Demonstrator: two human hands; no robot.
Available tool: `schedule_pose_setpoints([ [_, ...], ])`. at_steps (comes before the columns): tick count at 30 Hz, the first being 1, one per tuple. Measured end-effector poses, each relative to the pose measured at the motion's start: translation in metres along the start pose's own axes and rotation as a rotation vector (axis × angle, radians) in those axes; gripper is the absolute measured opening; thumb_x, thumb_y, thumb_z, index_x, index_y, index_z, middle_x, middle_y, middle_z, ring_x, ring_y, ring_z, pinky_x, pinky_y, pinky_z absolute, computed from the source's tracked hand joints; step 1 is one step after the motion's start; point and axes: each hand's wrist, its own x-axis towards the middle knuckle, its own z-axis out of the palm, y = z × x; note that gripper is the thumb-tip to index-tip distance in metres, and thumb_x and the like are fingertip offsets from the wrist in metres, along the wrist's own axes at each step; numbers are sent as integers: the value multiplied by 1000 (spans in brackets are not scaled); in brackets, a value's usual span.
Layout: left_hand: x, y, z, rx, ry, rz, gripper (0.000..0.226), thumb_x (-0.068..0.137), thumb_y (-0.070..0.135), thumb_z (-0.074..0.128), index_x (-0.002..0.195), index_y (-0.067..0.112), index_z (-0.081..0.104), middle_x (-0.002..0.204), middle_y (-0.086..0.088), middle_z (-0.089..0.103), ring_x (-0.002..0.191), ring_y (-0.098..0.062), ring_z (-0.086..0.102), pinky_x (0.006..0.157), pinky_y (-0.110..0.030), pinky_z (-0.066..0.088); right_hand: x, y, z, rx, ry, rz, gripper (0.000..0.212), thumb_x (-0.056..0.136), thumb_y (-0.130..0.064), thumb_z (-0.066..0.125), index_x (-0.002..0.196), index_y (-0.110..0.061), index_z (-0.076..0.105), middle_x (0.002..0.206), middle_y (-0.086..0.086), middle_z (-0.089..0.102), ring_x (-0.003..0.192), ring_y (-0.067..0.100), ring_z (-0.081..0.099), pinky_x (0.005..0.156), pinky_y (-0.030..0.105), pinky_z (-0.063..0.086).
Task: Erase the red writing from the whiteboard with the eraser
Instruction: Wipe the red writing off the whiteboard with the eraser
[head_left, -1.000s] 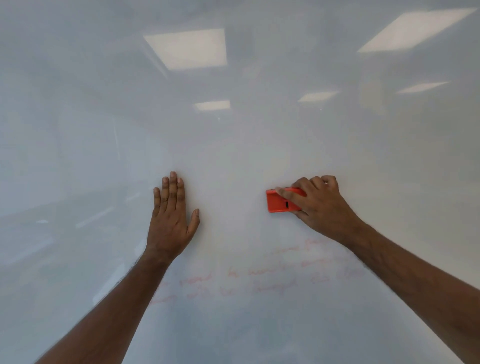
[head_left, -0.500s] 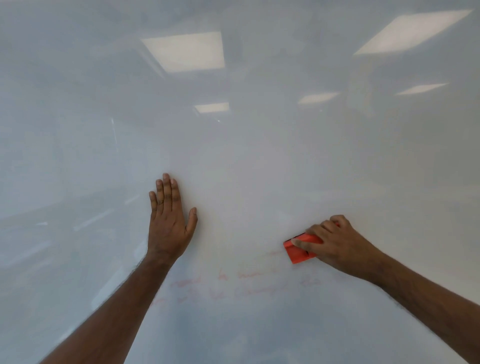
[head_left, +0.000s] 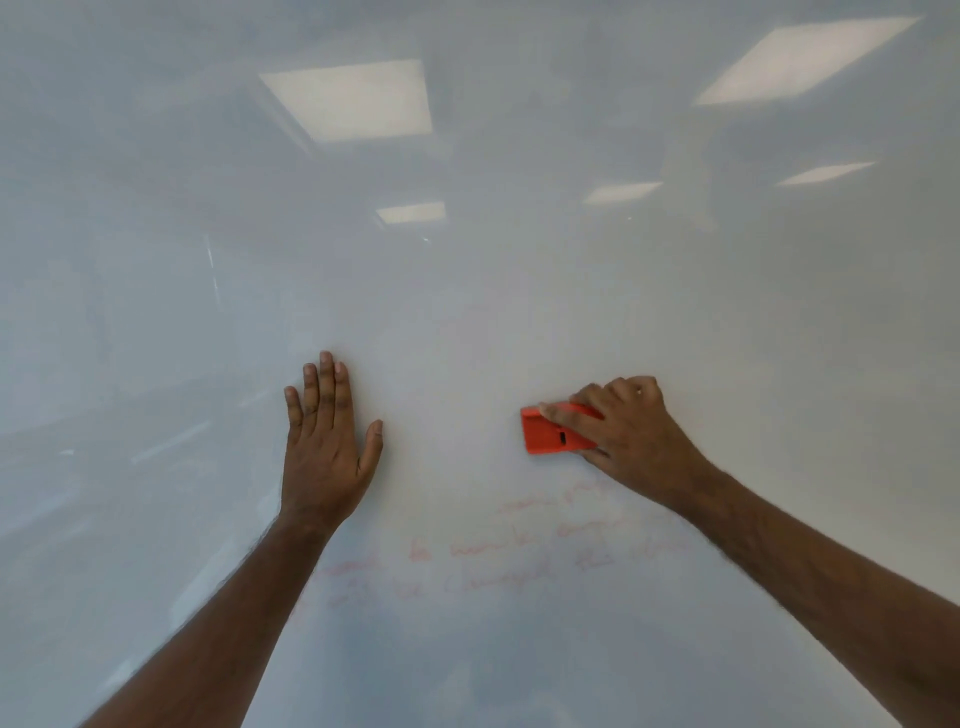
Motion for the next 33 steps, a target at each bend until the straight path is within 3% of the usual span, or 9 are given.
schedule_pose_setpoints([
  [4,-1,0,2,20,-8,80,82,110,43,36,174,4,3,184,-14,-1,171,-33,-3,137,-59,6,-49,-4,24,37,-34,-133,53,93,-31,66,144,-38,55,110,-1,65,86,27,58,83,46,43],
  [8,-2,2,2,8,-5,85,81,110,42,37,174,4,3,184,-13,-1,171,-33,-3,138,-56,5,-99,18,33,16,-98,-177,52,98,-25,54,148,-41,48,116,-1,64,89,26,59,86,47,41],
  [14,-2,6,4,2,8,65,81,110,41,36,173,3,4,184,-14,-1,171,-34,-2,138,-57,7,-92,56,12,-1,-35,2,52,92,-36,58,143,-38,53,112,3,65,88,29,61,85,47,40],
  [18,-3,14,10,-9,36,24,80,111,43,34,173,2,4,184,-14,0,171,-34,-2,138,-53,1,-55,52,-5,32,22,204,67,77,-29,89,140,-31,65,112,6,66,86,33,63,82,49,42],
  [20,-3,17,12,-14,40,8,80,111,44,34,174,3,4,184,-14,-1,171,-33,-3,139,-51,-1,-40,37,-6,60,25,210,70,71,-27,94,136,-28,69,110,7,68,84,33,63,80,50,44],
  [28,-4,9,9,2,33,39,79,111,41,35,174,5,5,184,-12,0,171,-30,-2,139,-48,1,-66,-37,35,73,-53,-130,69,84,-22,78,145,-39,51,105,3,64,83,28,59,82,45,42],
  [33,-5,2,7,17,21,72,78,111,40,36,174,5,7,184,-12,3,171,-30,1,139,-50,6,-114,-23,47,25,-150,-284,77,82,-14,77,148,-39,47,114,3,62,88,26,58,84,47,47],
])
